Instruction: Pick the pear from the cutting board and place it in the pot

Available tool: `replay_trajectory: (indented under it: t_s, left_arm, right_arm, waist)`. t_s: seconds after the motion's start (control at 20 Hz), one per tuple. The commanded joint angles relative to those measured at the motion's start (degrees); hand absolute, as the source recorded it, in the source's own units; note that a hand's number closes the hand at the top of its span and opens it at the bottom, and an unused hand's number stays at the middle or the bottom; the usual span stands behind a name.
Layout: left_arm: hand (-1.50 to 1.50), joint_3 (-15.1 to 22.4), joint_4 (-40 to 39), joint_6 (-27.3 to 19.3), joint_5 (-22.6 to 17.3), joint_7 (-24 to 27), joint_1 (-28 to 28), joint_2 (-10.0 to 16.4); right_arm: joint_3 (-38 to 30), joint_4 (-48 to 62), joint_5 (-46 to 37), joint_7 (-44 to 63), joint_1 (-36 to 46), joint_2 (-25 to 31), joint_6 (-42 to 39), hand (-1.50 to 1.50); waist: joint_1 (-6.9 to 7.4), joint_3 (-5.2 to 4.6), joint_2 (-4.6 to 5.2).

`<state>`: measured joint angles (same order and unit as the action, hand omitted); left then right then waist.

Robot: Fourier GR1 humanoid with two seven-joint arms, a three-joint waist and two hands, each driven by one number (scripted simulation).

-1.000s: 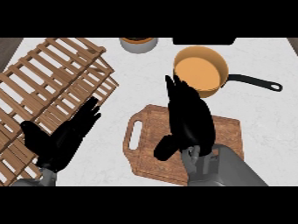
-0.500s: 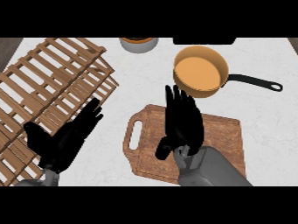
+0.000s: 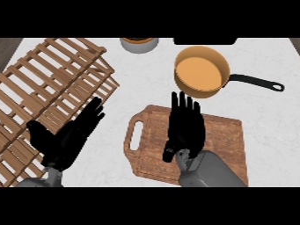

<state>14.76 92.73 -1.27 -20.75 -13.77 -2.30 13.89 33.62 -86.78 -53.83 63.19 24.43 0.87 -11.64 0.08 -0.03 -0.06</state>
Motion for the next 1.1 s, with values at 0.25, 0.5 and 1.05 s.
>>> replay_trajectory:
  t_s: [0.25,0.5,1.05]
  left_arm:
    - [0.00,-1.73,-0.21,1.38,1.03,-0.14,0.47,-0.85]
    - [0.00,-1.94,0.90,2.33,1.05,-1.68,0.17,-1.31]
    - [0.00,-3.08,-2.74,3.72,4.10,-1.18,-1.30,-3.61]
  right_arm:
    - [0.89,0.96,-0.54,7.58,-1.89,-0.83,-1.64,-1.50]
    - [-3.91,-1.55,-2.29,3.07,-4.75,0.51,-4.89,-1.50]
    - [-2.61,9.67,-2.35,1.58,-2.45,-0.84,1.41,-1.50]
  waist:
    - [0.06,0.01,0.01]
    - [-0.26,0.02,-0.01]
    - [0.06,0.02,0.10]
